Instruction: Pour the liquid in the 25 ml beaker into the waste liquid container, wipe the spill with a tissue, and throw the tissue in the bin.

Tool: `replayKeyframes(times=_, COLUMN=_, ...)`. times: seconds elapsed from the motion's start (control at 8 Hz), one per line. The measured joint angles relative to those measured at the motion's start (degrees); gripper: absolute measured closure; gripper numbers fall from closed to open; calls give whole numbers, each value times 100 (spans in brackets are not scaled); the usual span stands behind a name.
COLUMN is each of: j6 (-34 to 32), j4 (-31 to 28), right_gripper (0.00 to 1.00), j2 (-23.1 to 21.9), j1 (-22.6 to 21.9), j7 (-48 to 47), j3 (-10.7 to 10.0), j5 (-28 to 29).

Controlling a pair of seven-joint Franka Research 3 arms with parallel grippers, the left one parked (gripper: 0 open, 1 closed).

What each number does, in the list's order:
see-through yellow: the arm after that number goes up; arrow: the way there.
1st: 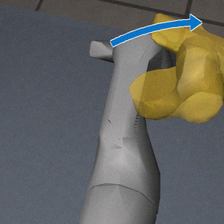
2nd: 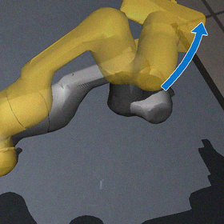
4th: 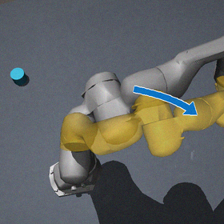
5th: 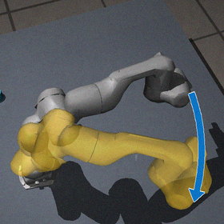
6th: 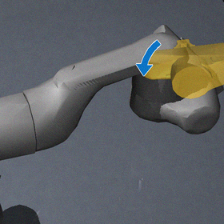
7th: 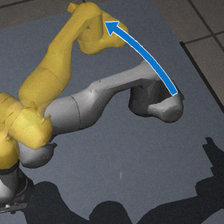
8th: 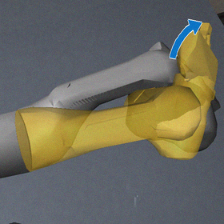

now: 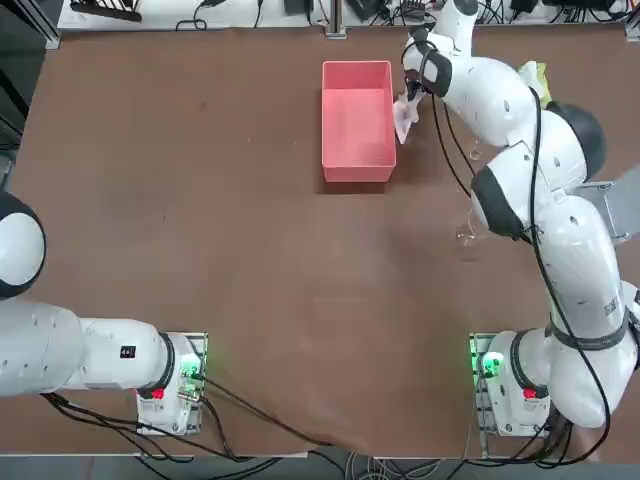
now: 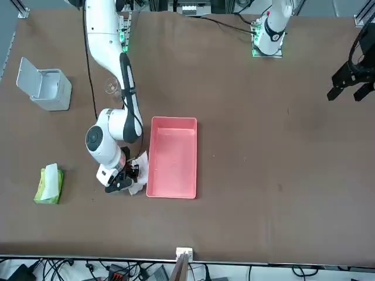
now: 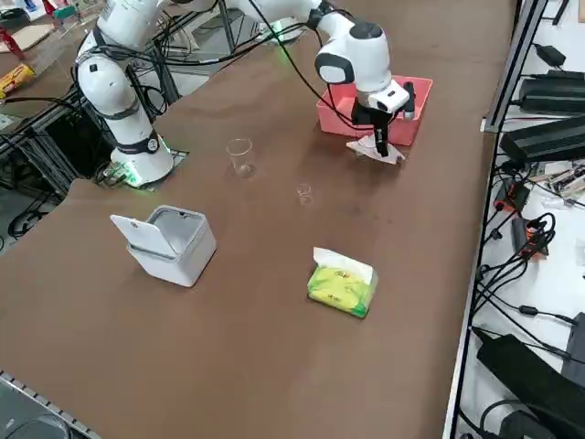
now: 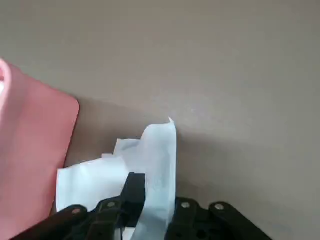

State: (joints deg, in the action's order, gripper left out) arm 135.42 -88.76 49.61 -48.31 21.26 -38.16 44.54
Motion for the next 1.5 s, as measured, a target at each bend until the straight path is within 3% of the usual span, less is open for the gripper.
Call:
replayKeyframes(times=0.38, j6=-262, j4=34, right_gripper=95, j2=-63, j1=-83, j7=0, j3=-202, j5=1)
replayKeyframes(times=0.5, j6=-504, j4=48, right_gripper=95, j2=-130, j1=-176, j7=0, j3=-413, j5=1)
replayKeyframes(times=1.12, j6=-1816, j4=76, right_gripper=95, j2=-452, j1=-929, j7=0, j3=-1773, j5=3)
replayKeyframes(times=1.5, j6=-2771, j4=71, right_gripper=95, j2=-488, j1=-1679, j7=7, j3=-2966, j5=2)
